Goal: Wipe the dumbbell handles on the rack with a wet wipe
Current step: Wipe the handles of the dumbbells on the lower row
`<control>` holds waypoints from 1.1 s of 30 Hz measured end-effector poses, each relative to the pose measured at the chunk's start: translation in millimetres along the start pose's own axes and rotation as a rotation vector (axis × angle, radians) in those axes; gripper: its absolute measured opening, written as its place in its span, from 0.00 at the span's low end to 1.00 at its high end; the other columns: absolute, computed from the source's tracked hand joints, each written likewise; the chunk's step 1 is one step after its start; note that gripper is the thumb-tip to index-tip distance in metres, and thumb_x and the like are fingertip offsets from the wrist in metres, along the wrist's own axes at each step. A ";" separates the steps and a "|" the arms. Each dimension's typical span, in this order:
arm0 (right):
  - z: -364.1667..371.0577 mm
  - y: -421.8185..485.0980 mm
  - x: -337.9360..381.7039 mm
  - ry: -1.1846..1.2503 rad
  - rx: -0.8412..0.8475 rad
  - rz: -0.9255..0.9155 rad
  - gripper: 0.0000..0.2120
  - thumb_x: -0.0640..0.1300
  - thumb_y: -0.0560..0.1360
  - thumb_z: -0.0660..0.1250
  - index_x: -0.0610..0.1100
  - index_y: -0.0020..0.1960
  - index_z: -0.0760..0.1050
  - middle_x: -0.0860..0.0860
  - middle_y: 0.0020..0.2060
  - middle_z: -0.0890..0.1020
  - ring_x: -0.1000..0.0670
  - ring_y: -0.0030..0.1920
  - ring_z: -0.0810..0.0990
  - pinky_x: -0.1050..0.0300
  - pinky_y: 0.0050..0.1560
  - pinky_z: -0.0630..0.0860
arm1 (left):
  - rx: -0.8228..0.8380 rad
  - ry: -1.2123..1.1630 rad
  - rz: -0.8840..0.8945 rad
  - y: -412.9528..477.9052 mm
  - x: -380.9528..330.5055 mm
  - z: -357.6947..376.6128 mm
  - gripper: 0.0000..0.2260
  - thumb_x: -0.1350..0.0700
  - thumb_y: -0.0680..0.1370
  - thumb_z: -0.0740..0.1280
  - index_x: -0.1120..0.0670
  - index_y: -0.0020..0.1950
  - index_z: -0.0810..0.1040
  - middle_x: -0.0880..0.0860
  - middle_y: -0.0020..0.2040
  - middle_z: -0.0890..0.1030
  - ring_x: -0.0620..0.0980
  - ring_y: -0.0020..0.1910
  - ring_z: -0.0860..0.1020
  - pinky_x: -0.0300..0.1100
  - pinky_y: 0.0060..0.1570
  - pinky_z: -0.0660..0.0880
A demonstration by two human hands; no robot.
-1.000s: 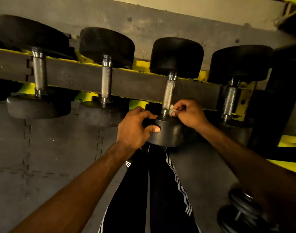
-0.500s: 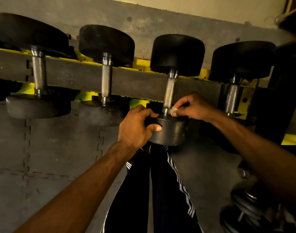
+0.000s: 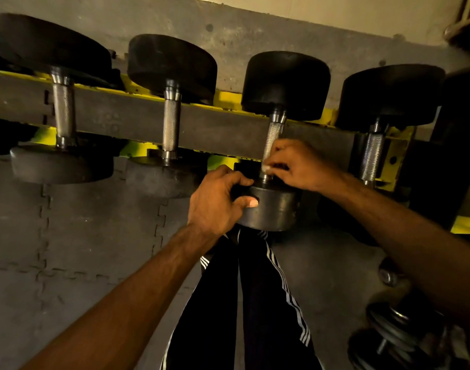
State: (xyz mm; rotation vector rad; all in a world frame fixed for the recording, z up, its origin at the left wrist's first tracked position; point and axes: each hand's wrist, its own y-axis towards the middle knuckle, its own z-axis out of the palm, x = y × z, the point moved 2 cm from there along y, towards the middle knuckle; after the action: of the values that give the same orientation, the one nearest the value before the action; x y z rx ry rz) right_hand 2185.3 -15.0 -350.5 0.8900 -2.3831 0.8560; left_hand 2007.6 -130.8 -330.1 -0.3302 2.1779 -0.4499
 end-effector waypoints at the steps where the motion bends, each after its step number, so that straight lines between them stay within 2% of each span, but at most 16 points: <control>1: -1.2 7.4 -3.8 -0.037 -0.085 0.066 0.09 0.42 0.77 0.69 0.40 0.54 0.83 0.45 0.48 0.78 0.48 0.47 0.76 0.52 0.47 0.74 | -0.003 -0.005 -0.002 -0.5 -0.1 0.1 0.18 0.50 0.67 0.80 0.47 0.55 0.84 0.45 0.52 0.79 0.48 0.56 0.76 0.47 0.51 0.75; 3: -8.0 17.4 -0.4 -0.111 -0.281 0.204 0.09 0.44 0.79 0.67 0.42 0.55 0.81 0.44 0.50 0.77 0.48 0.48 0.75 0.56 0.47 0.70 | -0.006 -0.011 -0.009 -1.4 -1.0 0.1 0.17 0.50 0.67 0.80 0.46 0.55 0.83 0.45 0.52 0.78 0.48 0.56 0.76 0.47 0.52 0.75; 5: -0.8 25.1 8.9 -0.151 -0.117 0.179 0.06 0.45 0.78 0.66 0.46 0.54 0.78 0.43 0.51 0.77 0.43 0.50 0.78 0.53 0.45 0.72 | -0.001 -0.007 -0.016 -1.0 -2.0 0.0 0.17 0.50 0.67 0.80 0.46 0.55 0.83 0.45 0.53 0.79 0.47 0.56 0.75 0.46 0.52 0.75; 7: 6.1 27.3 32.4 -0.464 0.270 -0.039 0.09 0.44 0.78 0.65 0.45 0.56 0.78 0.44 0.53 0.77 0.42 0.52 0.79 0.55 0.42 0.68 | 0.019 0.007 -0.010 1.3 -1.7 -0.7 0.17 0.49 0.67 0.80 0.46 0.55 0.83 0.46 0.53 0.79 0.48 0.57 0.75 0.46 0.53 0.75; 8: 2.7 30.8 39.8 -0.601 0.339 -0.076 0.09 0.45 0.78 0.65 0.45 0.56 0.78 0.46 0.54 0.77 0.42 0.53 0.79 0.56 0.41 0.66 | 0.029 0.014 -0.010 1.9 -1.4 -1.4 0.18 0.49 0.68 0.80 0.46 0.55 0.83 0.46 0.54 0.79 0.48 0.57 0.76 0.46 0.53 0.75; 12: -21.5 58.6 41.1 -0.731 0.177 0.187 0.10 0.42 0.79 0.64 0.41 0.58 0.79 0.44 0.57 0.78 0.40 0.55 0.80 0.52 0.41 0.69 | 0.042 0.012 -0.019 1.4 -2.1 -2.2 0.17 0.48 0.68 0.80 0.45 0.55 0.83 0.45 0.53 0.79 0.47 0.57 0.76 0.47 0.53 0.76; 13: -21.4 60.0 43.1 -0.730 0.196 0.192 0.10 0.40 0.79 0.64 0.40 0.57 0.79 0.44 0.56 0.79 0.39 0.55 0.80 0.52 0.43 0.71 | 0.045 0.015 -0.020 1.4 -2.2 -2.5 0.17 0.48 0.68 0.80 0.45 0.55 0.83 0.45 0.53 0.79 0.47 0.57 0.76 0.46 0.53 0.75; 15: -13.1 53.2 50.2 -0.738 0.311 0.036 0.09 0.40 0.78 0.64 0.41 0.55 0.80 0.45 0.52 0.82 0.41 0.53 0.81 0.54 0.43 0.71 | 0.056 0.024 -0.010 2.5 -2.8 -2.7 0.18 0.47 0.68 0.80 0.45 0.55 0.83 0.45 0.53 0.79 0.47 0.57 0.76 0.46 0.53 0.75; 17: -6.1 39.4 48.3 -0.640 0.383 -0.085 0.09 0.44 0.78 0.64 0.42 0.53 0.80 0.46 0.50 0.81 0.42 0.52 0.81 0.56 0.42 0.67 | 0.063 0.031 -0.006 3.9 -2.1 -3.7 0.18 0.47 0.68 0.80 0.45 0.55 0.83 0.46 0.53 0.79 0.48 0.57 0.76 0.46 0.53 0.75; 18: -10.3 35.5 45.3 -0.580 0.322 -0.086 0.09 0.45 0.78 0.64 0.43 0.52 0.80 0.45 0.50 0.80 0.42 0.52 0.81 0.56 0.41 0.66 | 0.066 0.032 -0.002 4.4 -2.3 -4.0 0.17 0.47 0.68 0.80 0.45 0.55 0.83 0.46 0.53 0.79 0.48 0.57 0.75 0.46 0.54 0.75; 21: -23.4 26.8 17.4 -0.322 -0.133 0.054 0.10 0.47 0.78 0.67 0.41 0.45 0.81 0.45 0.44 0.78 0.44 0.44 0.78 0.57 0.39 0.63 | 0.074 0.051 0.022 4.1 -3.2 -4.2 0.17 0.46 0.68 0.79 0.46 0.54 0.83 0.46 0.53 0.79 0.49 0.57 0.75 0.48 0.53 0.76; 22: -24.3 18.0 12.4 -0.219 -0.214 0.111 0.09 0.47 0.77 0.69 0.41 0.43 0.81 0.47 0.42 0.77 0.46 0.42 0.77 0.57 0.40 0.63 | 0.084 0.059 0.030 4.1 -3.9 -4.4 0.17 0.46 0.68 0.79 0.46 0.54 0.83 0.46 0.53 0.79 0.49 0.57 0.75 0.49 0.53 0.76; 27: 13.4 -17.1 5.4 0.216 -0.093 0.312 0.05 0.45 0.73 0.75 0.46 0.40 0.81 0.52 0.39 0.80 0.51 0.40 0.79 0.57 0.41 0.74 | 0.089 0.095 0.050 13.0 -11.0 -8.8 0.17 0.44 0.65 0.78 0.49 0.50 0.84 0.47 0.49 0.82 0.52 0.51 0.79 0.48 0.48 0.77; 29: 12.1 -10.1 -5.4 0.465 -0.286 0.493 0.05 0.42 0.75 0.73 0.51 0.46 0.80 0.54 0.41 0.81 0.55 0.43 0.80 0.60 0.43 0.76 | 0.105 0.110 0.020 15.8 -13.2 -10.2 0.16 0.48 0.65 0.81 0.49 0.50 0.85 0.47 0.50 0.82 0.52 0.51 0.79 0.47 0.48 0.77; 31: 7.4 0.5 -12.6 0.704 -0.567 0.635 0.08 0.39 0.75 0.72 0.50 0.50 0.80 0.55 0.41 0.82 0.58 0.41 0.81 0.63 0.42 0.79 | 0.126 0.137 0.008 17.5 -14.4 -11.1 0.16 0.49 0.65 0.82 0.48 0.51 0.84 0.46 0.51 0.82 0.52 0.51 0.79 0.45 0.49 0.76; 33: 11.8 5.0 -14.6 0.928 -0.656 0.704 0.08 0.36 0.74 0.72 0.47 0.50 0.81 0.53 0.41 0.83 0.57 0.39 0.82 0.63 0.39 0.80 | 0.149 0.166 0.006 18.8 -16.0 -11.7 0.17 0.47 0.66 0.81 0.47 0.52 0.84 0.46 0.52 0.82 0.52 0.53 0.79 0.46 0.50 0.76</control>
State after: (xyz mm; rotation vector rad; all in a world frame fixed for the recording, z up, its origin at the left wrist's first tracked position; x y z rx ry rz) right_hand 2189.6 -14.0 -369.4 -0.5483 -1.8515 0.4596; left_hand 2006.3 -105.3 -320.3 -0.2113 2.2895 -0.6524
